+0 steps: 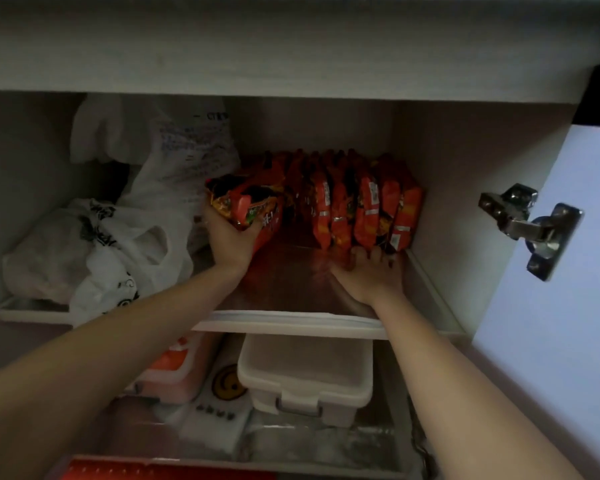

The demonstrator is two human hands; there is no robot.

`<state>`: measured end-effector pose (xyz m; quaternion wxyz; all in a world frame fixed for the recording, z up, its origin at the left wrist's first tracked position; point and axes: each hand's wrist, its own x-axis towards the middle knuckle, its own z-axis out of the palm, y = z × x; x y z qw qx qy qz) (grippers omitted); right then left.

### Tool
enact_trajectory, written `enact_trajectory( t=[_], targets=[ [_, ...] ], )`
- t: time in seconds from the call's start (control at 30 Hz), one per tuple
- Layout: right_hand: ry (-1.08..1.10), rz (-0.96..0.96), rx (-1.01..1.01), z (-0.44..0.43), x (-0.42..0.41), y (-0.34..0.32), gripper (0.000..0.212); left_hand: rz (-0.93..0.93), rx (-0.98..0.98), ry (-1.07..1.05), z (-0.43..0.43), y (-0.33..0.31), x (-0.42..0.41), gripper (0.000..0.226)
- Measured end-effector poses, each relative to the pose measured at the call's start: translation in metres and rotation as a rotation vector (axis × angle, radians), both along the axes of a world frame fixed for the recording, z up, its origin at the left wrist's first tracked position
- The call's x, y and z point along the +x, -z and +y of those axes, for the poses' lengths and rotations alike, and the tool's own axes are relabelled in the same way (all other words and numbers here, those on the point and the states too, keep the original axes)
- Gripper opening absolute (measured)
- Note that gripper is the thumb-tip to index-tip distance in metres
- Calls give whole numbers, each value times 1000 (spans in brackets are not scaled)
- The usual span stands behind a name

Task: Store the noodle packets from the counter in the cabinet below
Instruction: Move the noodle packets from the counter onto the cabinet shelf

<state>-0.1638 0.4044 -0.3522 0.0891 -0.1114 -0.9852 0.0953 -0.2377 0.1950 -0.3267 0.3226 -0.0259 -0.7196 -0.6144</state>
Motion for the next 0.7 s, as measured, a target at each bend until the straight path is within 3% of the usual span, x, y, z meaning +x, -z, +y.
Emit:
enact_trajectory(
  t=[0.2, 0.4, 0.5, 0.7],
  targets=[
    [-2, 18, -13, -1, 0, -2, 78, 32, -35, 14, 43, 8, -34, 96],
    [7, 39, -30, -3, 1, -4, 74, -74, -128, 50, 80, 2, -45, 102],
    [11, 33, -36, -3, 1, -4, 74, -127, -163, 81, 80, 0, -51, 106],
    [21, 49, -37, -4, 0, -3, 72, -52, -121, 177, 65, 8, -52, 105]
  ],
)
